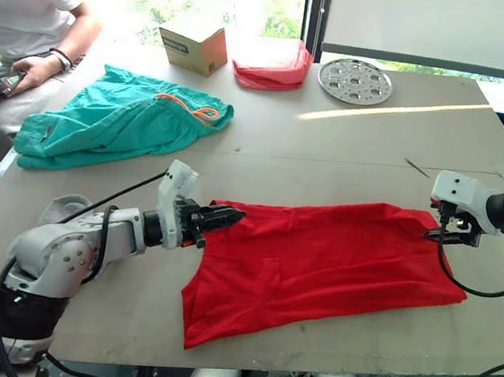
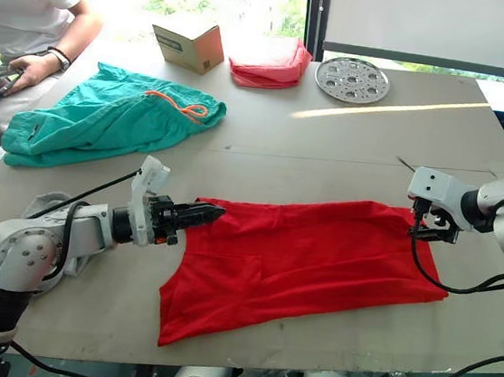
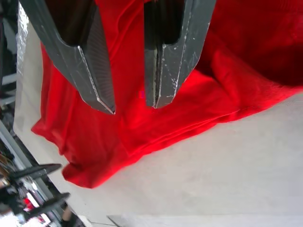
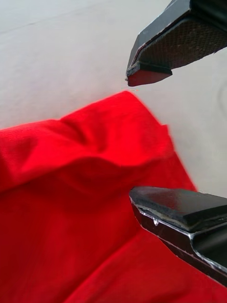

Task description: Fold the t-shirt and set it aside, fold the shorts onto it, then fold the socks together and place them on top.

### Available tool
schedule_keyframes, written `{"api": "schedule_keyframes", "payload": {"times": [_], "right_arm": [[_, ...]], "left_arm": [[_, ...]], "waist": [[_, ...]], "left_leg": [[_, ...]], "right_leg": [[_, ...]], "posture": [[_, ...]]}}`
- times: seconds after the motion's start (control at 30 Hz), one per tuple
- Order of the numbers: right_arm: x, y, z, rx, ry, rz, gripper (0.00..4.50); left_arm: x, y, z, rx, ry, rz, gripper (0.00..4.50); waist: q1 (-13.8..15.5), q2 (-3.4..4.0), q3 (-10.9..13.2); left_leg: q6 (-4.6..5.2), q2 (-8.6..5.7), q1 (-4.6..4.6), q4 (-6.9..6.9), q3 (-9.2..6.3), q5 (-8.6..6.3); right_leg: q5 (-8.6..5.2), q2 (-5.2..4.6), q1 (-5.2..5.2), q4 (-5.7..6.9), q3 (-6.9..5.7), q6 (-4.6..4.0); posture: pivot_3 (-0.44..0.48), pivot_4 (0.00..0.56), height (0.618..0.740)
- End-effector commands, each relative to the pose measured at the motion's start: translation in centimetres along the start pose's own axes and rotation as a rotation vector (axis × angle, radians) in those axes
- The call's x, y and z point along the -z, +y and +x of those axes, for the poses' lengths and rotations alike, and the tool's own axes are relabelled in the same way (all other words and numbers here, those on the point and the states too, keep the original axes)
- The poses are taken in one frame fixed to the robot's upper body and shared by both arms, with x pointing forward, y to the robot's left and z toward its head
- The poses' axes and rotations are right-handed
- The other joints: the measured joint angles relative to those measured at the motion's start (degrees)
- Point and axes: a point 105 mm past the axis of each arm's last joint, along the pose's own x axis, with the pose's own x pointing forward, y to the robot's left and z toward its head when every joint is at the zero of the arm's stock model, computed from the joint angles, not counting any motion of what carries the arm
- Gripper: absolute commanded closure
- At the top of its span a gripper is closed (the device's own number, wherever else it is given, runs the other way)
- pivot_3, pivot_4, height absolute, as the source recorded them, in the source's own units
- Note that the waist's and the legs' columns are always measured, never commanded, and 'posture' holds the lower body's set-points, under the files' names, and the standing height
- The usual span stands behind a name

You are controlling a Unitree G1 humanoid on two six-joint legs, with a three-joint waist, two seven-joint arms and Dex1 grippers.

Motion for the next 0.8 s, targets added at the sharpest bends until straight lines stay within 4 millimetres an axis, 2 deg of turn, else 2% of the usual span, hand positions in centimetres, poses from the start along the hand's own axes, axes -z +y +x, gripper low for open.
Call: {"api": "schedule_keyframes", "payload": {"times": [0.03,0.27,0.5,0.6,0.73,0.8], "right_arm": [[-0.5,-0.4,-1.0,0.026,-0.007,-0.020,0.89],[-0.7,0.4,-0.4,0.025,-0.026,0.008,0.89],[-0.5,1.2,-0.8,0.035,-0.038,0.030,0.89],[-0.4,1.4,-0.8,0.040,-0.041,0.036,0.82],[-0.4,1.6,-0.9,0.043,-0.042,0.045,0.82],[-0.3,1.7,-0.9,0.041,-0.043,0.049,0.82]], "left_arm": [[-0.1,-0.4,-1.1,-0.024,0.006,-0.012,3.28],[2.3,0.5,-1.2,-0.072,0.037,-0.099,3.28],[2.1,1.0,0.3,-0.083,0.012,-0.097,3.28],[1.9,1.1,0.8,-0.089,0.005,-0.083,2.47],[2.0,1.1,1.1,-0.106,0.010,-0.038,0.52],[2.2,1.0,1.3,-0.099,0.013,-0.039,0.52]], "waist": [[-0.03,0.00,0.00],[0.50,0.01,0.00],[0.91,-0.01,-0.01],[1.04,-0.01,-0.01],[0.89,-0.01,-0.01],[0.89,-0.01,-0.02]], "left_leg": [[-0.02,0.00,0.01,0.00,-0.04,0.01],[-0.16,-0.08,0.02,-0.03,-0.14,0.08],[-0.16,-0.23,0.02,0.03,-0.24,0.08],[-0.16,-0.25,0.03,0.03,-0.23,0.08],[-0.18,-0.24,0.06,0.01,-0.24,0.09],[-0.19,-0.24,0.07,-0.01,-0.26,0.10]], "right_leg": [[0.00,-0.01,0.00,-0.01,0.05,0.00],[-0.01,0.04,0.00,-0.03,0.00,-0.01],[0.00,0.00,0.05,-0.02,0.00,-0.01],[0.00,0.01,0.05,-0.02,0.00,-0.01],[0.00,0.02,0.05,-0.02,0.04,0.00],[0.00,0.03,0.05,-0.02,0.03,-0.01]], "posture": [[0.000,0.150,0.740],[0.000,0.150,0.740],[0.000,0.150,0.740],[0.000,0.150,0.740],[0.000,0.150,0.740],[0.000,0.150,0.740]]}}
